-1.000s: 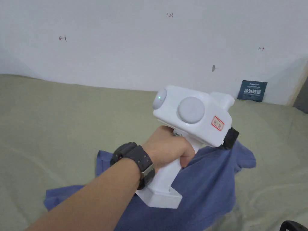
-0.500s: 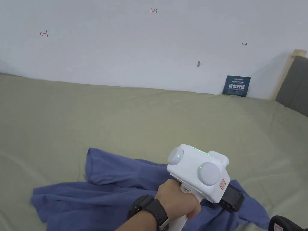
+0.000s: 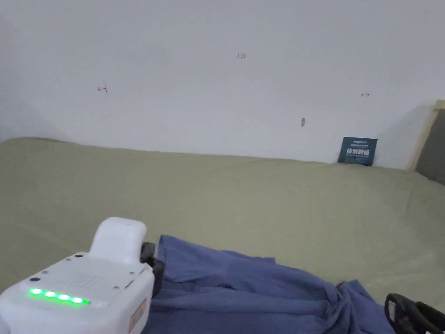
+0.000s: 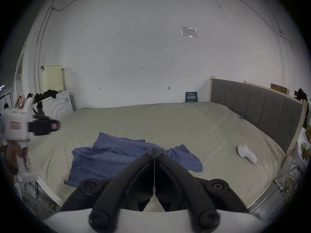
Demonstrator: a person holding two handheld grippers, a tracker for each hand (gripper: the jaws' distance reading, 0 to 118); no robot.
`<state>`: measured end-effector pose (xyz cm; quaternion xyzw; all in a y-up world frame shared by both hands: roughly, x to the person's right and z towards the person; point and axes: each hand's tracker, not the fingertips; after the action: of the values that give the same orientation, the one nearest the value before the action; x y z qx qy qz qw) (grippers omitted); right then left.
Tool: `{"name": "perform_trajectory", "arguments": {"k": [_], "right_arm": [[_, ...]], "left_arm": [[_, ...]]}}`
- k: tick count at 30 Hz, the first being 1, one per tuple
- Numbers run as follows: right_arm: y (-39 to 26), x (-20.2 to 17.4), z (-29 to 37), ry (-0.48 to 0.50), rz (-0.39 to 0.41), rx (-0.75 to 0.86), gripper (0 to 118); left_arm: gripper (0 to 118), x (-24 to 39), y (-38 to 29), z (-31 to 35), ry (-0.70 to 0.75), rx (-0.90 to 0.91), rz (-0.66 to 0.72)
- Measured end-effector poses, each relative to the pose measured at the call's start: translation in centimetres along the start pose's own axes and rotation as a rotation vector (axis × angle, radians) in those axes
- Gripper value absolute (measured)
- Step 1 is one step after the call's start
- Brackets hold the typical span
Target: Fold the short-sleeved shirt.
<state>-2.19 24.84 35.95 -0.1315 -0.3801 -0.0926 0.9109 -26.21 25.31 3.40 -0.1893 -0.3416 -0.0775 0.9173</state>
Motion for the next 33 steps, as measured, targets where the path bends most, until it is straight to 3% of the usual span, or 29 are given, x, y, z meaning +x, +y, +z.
{"name": "perform_trajectory", "arguments": {"k": [4,7,14,19,20,21,22,23,25,29,33], "right_arm": [[-0.6,-1.3,-0.4,0.022,0.035,-0.006,3],[-1.4,-2.0,-0.3,0.07,0.004,-0.028,3],[-1.9,-3.4,-1.0,0.104,0.043,-0.049,3],[-1.5,-2.3,-2.8,0.092,0.034,-0.069,3],[-1.5,-2.0,-3.2,0.083,0.035,-0.072,3],[-1.4,-1.6,-3.6,0.073,0.04,-0.078,3],[-1.4,-1.3,-3.9,0.062,0.043,-0.084,3],[-1.4,-0.9,-4.2,0.055,0.038,-0.09,3],[-1.5,-0.1,-4.6,0.048,0.022,-0.108,3],[-2.1,1.4,-4.9,0.024,-0.008,-0.129,3],[-2.3,2.5,-5.0,-0.01,-0.007,-0.155,3]], "left_arm": [[0,-4.6,-3.4,5.7,0.14,0.004,0.076],[0,-6.3,-5.5,7.7,0.152,-0.041,0.113],[0,-6.1,-6.3,3.3,0.064,-0.137,0.167],[0,-6.7,-4.8,-6.3,-0.003,-0.256,0.19],[7,-7.6,-4.2,-9.1,-0.006,-0.297,0.17],[39,-7.8,-3.7,-11.2,-0.022,-0.322,0.177],[82,-7.8,-3.2,-13.2,-0.014,-0.362,0.17],[115,-7.9,-2.9,-15.6,-0.029,-0.412,0.164],[117,-8.1,-1.8,-19.2,-0.076,-0.448,0.164],[117,-7.3,-2.6,-24.9,-0.004,-0.583,0.102],[117,-6.6,-4.8,-29.6,-0.032,-0.639,0.171]]}}
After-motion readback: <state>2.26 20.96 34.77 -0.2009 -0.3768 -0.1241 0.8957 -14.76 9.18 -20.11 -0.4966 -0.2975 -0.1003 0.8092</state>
